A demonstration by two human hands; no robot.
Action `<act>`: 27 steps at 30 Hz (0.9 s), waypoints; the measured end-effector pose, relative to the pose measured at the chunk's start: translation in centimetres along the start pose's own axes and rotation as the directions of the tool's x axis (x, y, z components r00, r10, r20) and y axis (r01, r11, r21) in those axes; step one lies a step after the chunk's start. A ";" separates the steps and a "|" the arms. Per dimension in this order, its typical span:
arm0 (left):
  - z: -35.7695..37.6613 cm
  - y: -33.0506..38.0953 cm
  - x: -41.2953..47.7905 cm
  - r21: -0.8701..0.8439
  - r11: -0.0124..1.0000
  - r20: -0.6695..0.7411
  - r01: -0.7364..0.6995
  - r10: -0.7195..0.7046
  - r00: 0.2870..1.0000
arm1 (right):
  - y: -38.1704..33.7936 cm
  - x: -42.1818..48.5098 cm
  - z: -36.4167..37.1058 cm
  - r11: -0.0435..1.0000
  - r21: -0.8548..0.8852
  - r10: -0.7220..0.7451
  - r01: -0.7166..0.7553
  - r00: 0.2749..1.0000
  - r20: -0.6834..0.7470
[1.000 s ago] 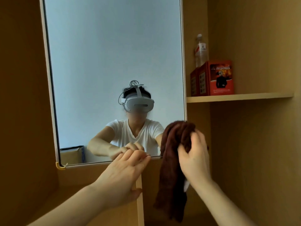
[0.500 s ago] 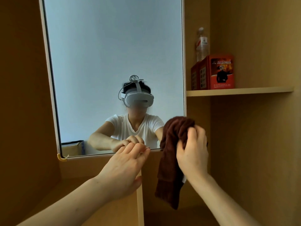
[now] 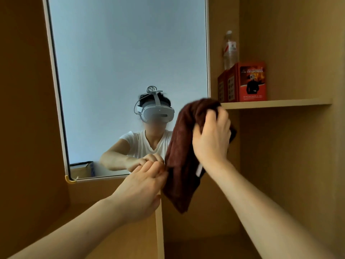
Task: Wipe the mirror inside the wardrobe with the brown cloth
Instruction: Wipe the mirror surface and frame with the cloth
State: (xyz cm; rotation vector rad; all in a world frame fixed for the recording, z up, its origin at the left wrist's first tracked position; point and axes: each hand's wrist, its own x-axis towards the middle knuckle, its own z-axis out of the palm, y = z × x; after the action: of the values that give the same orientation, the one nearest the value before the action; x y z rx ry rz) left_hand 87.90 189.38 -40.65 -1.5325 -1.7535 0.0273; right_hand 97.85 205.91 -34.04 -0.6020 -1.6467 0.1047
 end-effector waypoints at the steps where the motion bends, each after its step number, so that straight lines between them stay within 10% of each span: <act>1: 0.0 -0.1 0.0 -0.006 1.000 0.001 0.012 -0.012 1.000 | 1.0 -2.1 0.3 1.000 -0.010 -0.013 0.013 1.000 0.023; 9: -0.4 -0.7 -2.0 -0.415 0.889 0.007 0.196 -0.212 0.977 | 6.5 -10.7 -0.4 0.941 -0.158 -0.260 0.299 0.939 0.226; 15: -1.0 -3.2 -8.7 -0.558 0.651 -0.053 0.515 -0.647 0.761 | 4.7 -12.6 2.0 0.873 -0.063 -0.451 0.483 0.851 0.270; 20: -0.6 -6.1 -12.2 -0.648 0.111 0.210 0.753 -0.925 0.316 | 4.9 -12.1 2.0 0.878 -0.050 -0.446 0.476 0.852 0.276; 23: -0.2 -9.2 -12.1 -0.776 -0.307 0.387 0.551 -0.922 0.031 | 4.7 -11.9 1.8 0.872 -0.056 -0.453 0.486 0.845 0.285; 27: -0.4 -11.6 -9.3 -0.826 -0.553 0.564 0.112 -0.802 0.197 | 3.4 -12.0 1.7 0.876 -0.041 -0.453 0.481 0.848 0.276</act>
State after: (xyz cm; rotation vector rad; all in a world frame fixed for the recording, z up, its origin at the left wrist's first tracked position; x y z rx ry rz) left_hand 78.11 178.24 -39.62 -0.3430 -1.7242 -2.7477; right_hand 97.83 204.03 -46.46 -0.2555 -2.0230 -0.2789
